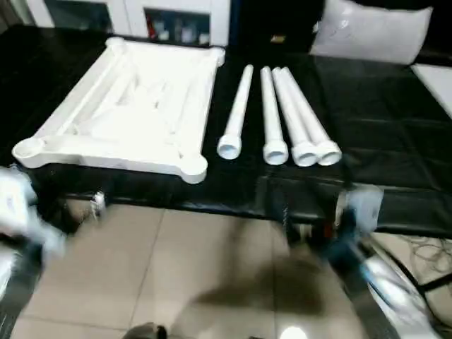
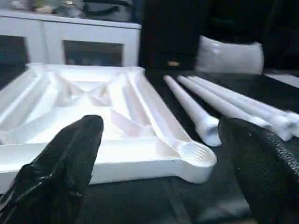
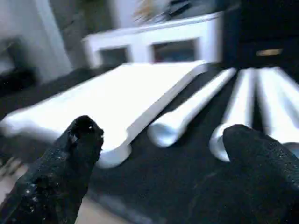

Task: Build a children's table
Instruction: Move to table

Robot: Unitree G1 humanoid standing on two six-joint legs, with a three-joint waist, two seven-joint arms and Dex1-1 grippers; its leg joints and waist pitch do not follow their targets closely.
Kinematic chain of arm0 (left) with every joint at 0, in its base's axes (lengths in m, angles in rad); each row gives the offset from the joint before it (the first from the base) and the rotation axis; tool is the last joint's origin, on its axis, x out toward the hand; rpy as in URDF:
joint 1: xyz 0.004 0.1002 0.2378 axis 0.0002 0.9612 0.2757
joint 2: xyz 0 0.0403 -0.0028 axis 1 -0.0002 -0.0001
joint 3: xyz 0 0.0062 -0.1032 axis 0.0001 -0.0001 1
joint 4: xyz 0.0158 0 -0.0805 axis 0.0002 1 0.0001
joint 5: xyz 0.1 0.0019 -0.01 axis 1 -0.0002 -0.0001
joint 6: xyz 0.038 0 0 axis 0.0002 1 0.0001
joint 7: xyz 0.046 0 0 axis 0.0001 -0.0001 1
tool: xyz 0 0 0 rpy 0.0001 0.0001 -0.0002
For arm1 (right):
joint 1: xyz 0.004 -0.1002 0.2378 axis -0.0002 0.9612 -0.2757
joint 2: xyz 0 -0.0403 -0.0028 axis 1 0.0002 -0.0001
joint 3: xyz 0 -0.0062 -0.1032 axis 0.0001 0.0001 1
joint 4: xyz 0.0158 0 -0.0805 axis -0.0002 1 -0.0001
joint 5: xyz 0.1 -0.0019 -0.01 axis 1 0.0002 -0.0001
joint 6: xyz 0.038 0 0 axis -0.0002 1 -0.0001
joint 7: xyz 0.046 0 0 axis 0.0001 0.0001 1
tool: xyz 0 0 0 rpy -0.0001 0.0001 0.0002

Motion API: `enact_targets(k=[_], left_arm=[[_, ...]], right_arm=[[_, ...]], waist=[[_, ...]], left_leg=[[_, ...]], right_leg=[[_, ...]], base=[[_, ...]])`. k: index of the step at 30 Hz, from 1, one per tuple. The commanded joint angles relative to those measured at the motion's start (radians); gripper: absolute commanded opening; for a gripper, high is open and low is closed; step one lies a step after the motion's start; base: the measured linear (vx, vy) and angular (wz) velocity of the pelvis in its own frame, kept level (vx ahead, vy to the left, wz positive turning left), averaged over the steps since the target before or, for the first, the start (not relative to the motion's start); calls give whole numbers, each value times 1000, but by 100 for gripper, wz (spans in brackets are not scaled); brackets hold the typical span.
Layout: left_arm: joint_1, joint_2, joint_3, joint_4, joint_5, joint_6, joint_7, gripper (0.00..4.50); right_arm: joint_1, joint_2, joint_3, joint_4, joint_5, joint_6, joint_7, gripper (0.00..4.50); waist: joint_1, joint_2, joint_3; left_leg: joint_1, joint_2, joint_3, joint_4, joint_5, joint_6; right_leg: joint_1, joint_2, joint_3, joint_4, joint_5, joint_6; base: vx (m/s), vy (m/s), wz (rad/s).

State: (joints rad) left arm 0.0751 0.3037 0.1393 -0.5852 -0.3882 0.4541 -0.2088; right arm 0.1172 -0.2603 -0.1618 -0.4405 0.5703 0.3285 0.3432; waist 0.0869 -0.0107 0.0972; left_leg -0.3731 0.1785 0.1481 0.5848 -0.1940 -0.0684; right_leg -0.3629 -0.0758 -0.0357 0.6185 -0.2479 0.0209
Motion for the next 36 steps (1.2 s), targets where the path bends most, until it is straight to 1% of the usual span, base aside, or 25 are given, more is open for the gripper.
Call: enact_targets(k=[1,4,5,8,9,13,16,17,19,20,22,23,24,25,26,27,28,29,30,31,32,33,34,35,36], left_arm=[[-35,-1,-38,57,63,63,37,442],[-130,-21,-88,152,130,113,81,442],[-170,-38,-97,219,124,113,86,442],[-203,-53,-101,280,134,87,101,442],[-216,-59,-105,299,139,77,110,442],[-221,-48,-147,326,190,60,91,442],[-235,-48,-141,339,198,69,90,442],[-245,-49,-135,353,205,77,109,442],[-249,-52,-133,358,204,79,115,442],[-248,-48,-141,358,208,79,109,442],[-245,-46,-143,358,210,76,105,442],[-242,-51,-144,357,213,74,110,442],[-240,-55,-142,356,215,75,112,442],[-238,-58,-142,353,215,76,113,442],[-233,-62,-142,348,216,78,111,442],[-233,-62,-142,348,217,78,111,442],[-231,-63,-143,348,218,77,111,442],[-230,-66,-143,348,221,76,113,442],[-227,-63,-149,345,237,73,123,442],[-226,-60,-153,343,248,71,130,442],[-224,-59,-155,340,254,76,135,442],[-217,-61,-151,333,246,53,123,442],[-214,-63,-148,326,230,54,108,442],[-212,-66,-145,322,219,63,100,442],[-212,-67,-143,323,219,64,99,442]], right_arm=[[-29,16,-5,44,-52,-3,-78,450],[-103,63,6,89,-122,-1,-168,450],[-126,47,34,114,-217,11,-215,450],[-144,42,51,152,-325,61,-316,450],[-150,31,61,157,-330,149,-345,450],[-118,51,84,152,-308,168,-343,450],[-126,85,104,177,-332,105,-331,450],[-136,93,117,179,-339,118,-335,450],[-147,112,110,171,-322,140,-342,450],[-156,126,101,177,-311,132,-346,450],[-164,128,101,189,-323,128,-362,450],[-175,125,101,205,-342,127,-383,450],[-181,126,100,207,-347,130,-391,450],[-188,129,98,207,-338,138,-386,450],[-202,134,97,213,-324,152,-367,450],[-203,134,97,214,-324,152,-366,450],[-210,136,99,221,-325,150,-360,450],[-225,138,101,237,-328,142,-349,450],[-234,142,104,245,-330,146,-344,450],[-239,144,105,251,-331,150,-341,450],[-243,145,105,253,-329,154,-338,450],[-247,145,109,260,-331,154,-340,450],[-249,143,109,264,-332,151,-343,450],[-252,143,108,269,-330,151,-343,450],[-255,142,108,273,-330,148,-341,450]], waist=[[-6,8,-57],[-8,12,-68],[-16,28,-69],[-15,39,-79],[-17,34,-83],[-15,42,-101],[-8,40,-104],[-4,40,-102],[19,38,-102],[24,44,-103],[26,57,-107],[18,68,-117],[-6,64,-109],[-21,73,-108],[-33,68,-107],[-43,76,-107],[-48,72,-103],[-54,57,-101],[-51,25,-99],[-45,19,-98],[-25,18,-99],[-31,36,-92],[-46,46,-87],[-78,83,-91],[-85,83,-96]], left_leg=[[14,33,-7,-76,-134,-19],[11,30,-6,-69,-97,-41],[14,28,-6,-67,-92,-56],[8,20,-7,-62,-86,-71],[7,19,-5,-61,-89,-66],[4,18,-4,-55,-82,-31],[-21,11,7,-42,-57,103],[-28,11,6,-26,-69,155],[-49,24,-24,32,-53,229],[-53,32,-32,37,-39,235],[-38,33,-30,10,-15,275],[50,35,13,-7,-45,245],[29,8,7,-51,-69,313],[60,2,16,-64,-65,375],[61,-1,15,-69,-58,400],[51,-4,11,-88,-43,435],[43,-5,12,-94,-47,445],[32,-4,18,-99,-102,420],[10,-24,40,-85,-262,316],[-4,-30,35,-52,-355,259],[-15,12,-30,22,-392,178],[-26,33,-73,13,-392,112],[-19,34,-81,-30,-481,65],[6,16,-76,-120,-751,-110],[4,15,-81,-148,-817,-196]], right_leg=[[20,-42,36,-72,-60,-121],[23,-38,36,-65,31,-110],[20,-34,36,-65,66,-109],[29,-34,36,-58,110,-113],[32,-33,37,-61,115,-115],[40,-40,38,-58,121,-120],[47,-84,55,-77,87,-155],[48,-115,71,-94,24,-176],[65,-206,120,-131,-119,-202],[64,-214,124,-132,-146,-213],[44,-166,94,-121,-183,-221],[-16,-77,80,-98,-175,-192],[-16,-21,21,-61,-135,-154],[-54,3,-12,-33,-143,-105],[-60,13,-25,-14,-132,-80],[-58,22,-48,20,-112,-19],[-58,20,-54,28,-104,6],[-49,-5,-54,12,-101,52],[-43,-61,-15,-58,-164,69],[-33,-117,26,-99,-256,62],[0,-251,97,-167,-483,-1],[17,-252,78,-174,-616,-43],[7,-185,35,-151,-609,-48],[-16,-33,-31,-63,-399,-12],[-10,-7,-41,-10,-201,-15]], base=[[0,0,0],[0,0,0],[0,0,0],[0,0,0],[0,0,0],[0,0,0],[0,0,0],[0,0,0],[-19,84,2],[-20,106,2],[-24,161,2],[-33,177,1],[-62,190,-10],[-57,196,1],[-57,196,1],[-53,181,14],[-76,137,5],[-76,137,5],[-91,104,6],[-70,101,-7],[-70,101,-7],[-50,128,-28],[-72,132,-18],[-72,132,-18],[-87,114,2]])
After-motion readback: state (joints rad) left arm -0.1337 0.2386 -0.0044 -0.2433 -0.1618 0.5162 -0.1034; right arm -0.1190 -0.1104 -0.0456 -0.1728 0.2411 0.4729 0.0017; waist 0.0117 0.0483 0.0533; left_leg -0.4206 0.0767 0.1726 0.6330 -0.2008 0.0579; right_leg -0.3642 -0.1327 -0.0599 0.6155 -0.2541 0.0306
